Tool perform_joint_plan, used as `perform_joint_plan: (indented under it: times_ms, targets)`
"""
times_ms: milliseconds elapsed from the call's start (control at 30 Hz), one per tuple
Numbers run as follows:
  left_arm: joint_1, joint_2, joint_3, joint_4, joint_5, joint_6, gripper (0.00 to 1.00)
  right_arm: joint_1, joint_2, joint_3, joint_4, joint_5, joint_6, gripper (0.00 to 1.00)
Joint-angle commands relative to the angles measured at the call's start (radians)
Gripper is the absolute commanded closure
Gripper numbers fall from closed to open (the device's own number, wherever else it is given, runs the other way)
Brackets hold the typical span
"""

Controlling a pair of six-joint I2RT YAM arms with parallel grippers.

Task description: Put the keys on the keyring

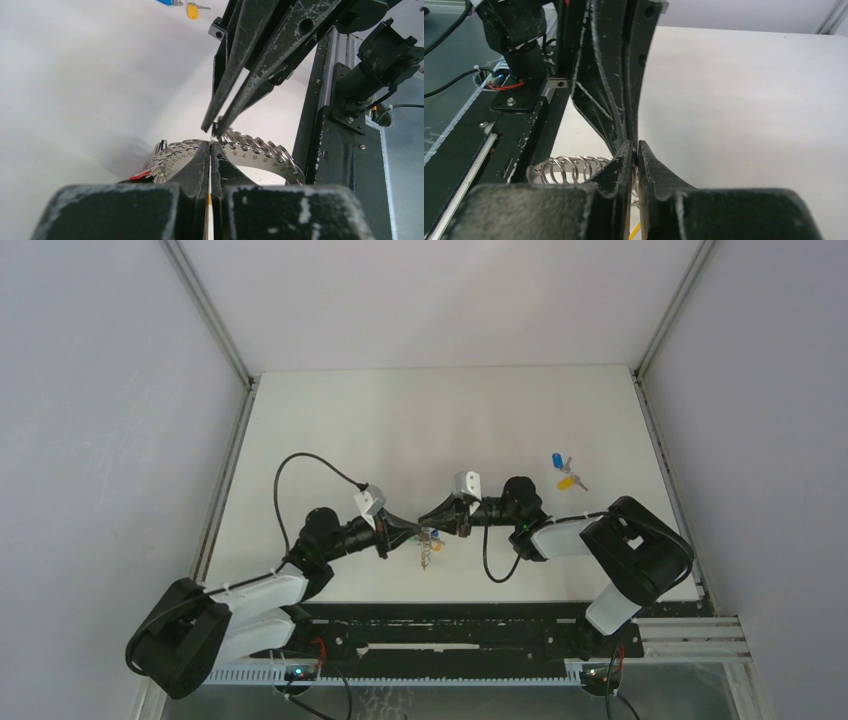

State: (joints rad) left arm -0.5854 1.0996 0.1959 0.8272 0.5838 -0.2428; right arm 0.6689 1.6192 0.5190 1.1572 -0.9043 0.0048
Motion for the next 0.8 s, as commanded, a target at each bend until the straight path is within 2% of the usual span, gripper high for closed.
perform_joint_plan:
  times_ms: [0,100,267,367,500,600,767]
  targets:
    - [-0.004,-0.106,0.073,-0.115,-0.091,0.026,1.0,-0.023,-0.082,0.033,-0.083,0.053,0.036,0.87]
    - [-0.034,-0.182,0.108,-0.289,-0.228,0.039,1.0,-0.031,-0.167,0.033,-0.234,0.116,0.035,0.75]
    - [-0.08,-0.228,0.175,-0.529,-0.391,0.001,1.0,-0.023,-0.301,0.034,-0.457,0.222,0.038,0.62]
    - [-0.098,-0.227,0.246,-0.683,-0.465,-0.014,1.0,-0.007,-0.352,0.04,-0.562,0.277,0.044,0.59]
    - [-0.114,-0.204,0.334,-0.828,-0.493,-0.043,1.0,0.038,-0.389,0.061,-0.676,0.342,0.053,0.53]
    - [-0.123,-0.177,0.399,-0.918,-0.493,-0.051,1.0,0.074,-0.385,0.066,-0.679,0.357,0.081,0.49]
    - [-0.14,-0.109,0.508,-1.055,-0.48,-0.017,1.0,0.124,-0.331,0.087,-0.675,0.41,0.087,0.49]
